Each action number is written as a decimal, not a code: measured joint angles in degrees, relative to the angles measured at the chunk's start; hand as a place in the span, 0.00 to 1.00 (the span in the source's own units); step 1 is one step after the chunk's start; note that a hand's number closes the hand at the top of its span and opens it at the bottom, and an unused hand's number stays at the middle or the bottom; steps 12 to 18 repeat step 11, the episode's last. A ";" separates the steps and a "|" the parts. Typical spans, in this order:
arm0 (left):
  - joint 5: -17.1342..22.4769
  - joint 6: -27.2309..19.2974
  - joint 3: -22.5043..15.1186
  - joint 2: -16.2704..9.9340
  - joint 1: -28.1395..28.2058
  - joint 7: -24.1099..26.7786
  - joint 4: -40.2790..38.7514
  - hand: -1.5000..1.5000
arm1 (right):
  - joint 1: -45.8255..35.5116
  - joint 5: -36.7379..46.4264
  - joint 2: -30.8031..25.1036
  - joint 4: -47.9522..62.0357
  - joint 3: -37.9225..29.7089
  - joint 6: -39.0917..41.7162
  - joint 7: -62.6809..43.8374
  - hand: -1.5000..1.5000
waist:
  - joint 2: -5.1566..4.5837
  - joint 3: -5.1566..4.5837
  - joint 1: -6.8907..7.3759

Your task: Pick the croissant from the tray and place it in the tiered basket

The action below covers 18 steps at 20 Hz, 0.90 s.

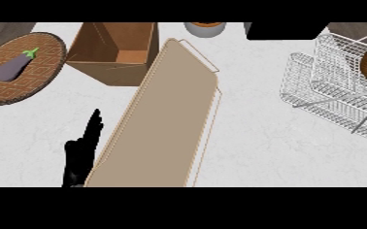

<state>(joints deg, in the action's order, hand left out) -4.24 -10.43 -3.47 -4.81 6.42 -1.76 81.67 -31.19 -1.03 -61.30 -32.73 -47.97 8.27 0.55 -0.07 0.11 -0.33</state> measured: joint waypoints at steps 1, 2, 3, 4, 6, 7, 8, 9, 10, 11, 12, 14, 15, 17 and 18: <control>-0.07 -0.18 -0.04 0.15 0.02 -0.25 0.04 0.50 | 1.82 -0.92 -1.64 1.43 -1.57 1.65 0.55 0.00 | 0.03 0.01 -0.33; -0.11 -0.25 -0.03 0.20 0.01 -0.13 0.02 0.50 | 3.56 -1.76 -3.44 3.03 -3.06 3.46 1.33 0.00 | 0.03 0.04 -0.51; -0.17 -0.44 -0.02 0.32 -0.07 -0.27 0.11 0.50 | 5.07 -2.54 -5.43 4.73 -4.44 5.38 1.80 0.00 | 0.03 0.07 -0.64; -0.17 -0.53 0.22 0.16 -0.44 -0.62 0.20 0.50 | 6.75 -3.21 -7.15 6.41 -5.74 7.18 2.51 0.00 | 0.02 0.10 -0.85; 0.03 -0.28 0.19 0.15 0.19 -0.49 0.49 0.50 | 10.29 -4.29 -9.66 9.82 -8.07 10.34 4.58 0.00 | 0.03 0.15 -0.96; -0.11 -0.49 0.09 0.31 0.37 -0.48 0.60 0.50 | 12.24 -4.55 -10.44 11.27 -8.88 11.93 5.94 0.00 | 0.03 0.20 -1.10; 0.00 -0.52 0.33 0.25 0.31 -0.40 0.58 0.50 | 13.98 -4.90 -11.40 12.61 -9.72 13.56 7.12 0.00 | 0.02 0.24 -1.19; 0.15 -0.39 0.56 0.07 0.12 -0.44 0.53 0.50 | 15.65 -5.30 -12.43 13.78 -10.52 15.47 8.06 0.00 | 0.05 0.27 -1.39; 0.19 -0.53 0.71 0.06 0.17 -0.55 0.79 0.50 | 17.33 -5.57 -12.59 14.83 -11.13 17.09 9.54 0.00 | 0.08 0.29 -1.52; 0.06 -0.73 0.58 0.31 0.02 -0.55 0.71 0.50 | 18.39 -5.89 -13.82 15.72 -11.71 18.63 9.88 0.00 | 0.07 0.35 -1.51; 0.06 -0.73 0.58 0.31 0.02 -0.55 0.71 0.50 | 18.39 -5.89 -13.82 15.72 -11.71 18.63 9.88 0.00 | 0.07 0.35 -1.51; 0.06 -0.73 0.58 0.31 0.02 -0.55 0.71 0.50 | 18.39 -5.89 -13.82 15.72 -11.71 18.63 9.88 0.00 | 0.07 0.35 -1.51; 0.06 -0.73 0.58 0.31 0.02 -0.55 0.71 0.50 | 18.39 -5.89 -13.82 15.72 -11.71 18.63 9.88 0.00 | 0.07 0.35 -1.51; 0.06 -0.73 0.58 0.31 0.02 -0.55 0.71 0.50 | 18.39 -5.89 -13.82 15.72 -11.71 18.63 9.88 0.00 | 0.07 0.35 -1.51; 0.06 -0.73 0.58 0.31 0.02 -0.55 0.71 0.50 | 18.39 -5.89 -13.82 15.72 -11.71 18.63 9.88 0.00 | 0.07 0.35 -1.51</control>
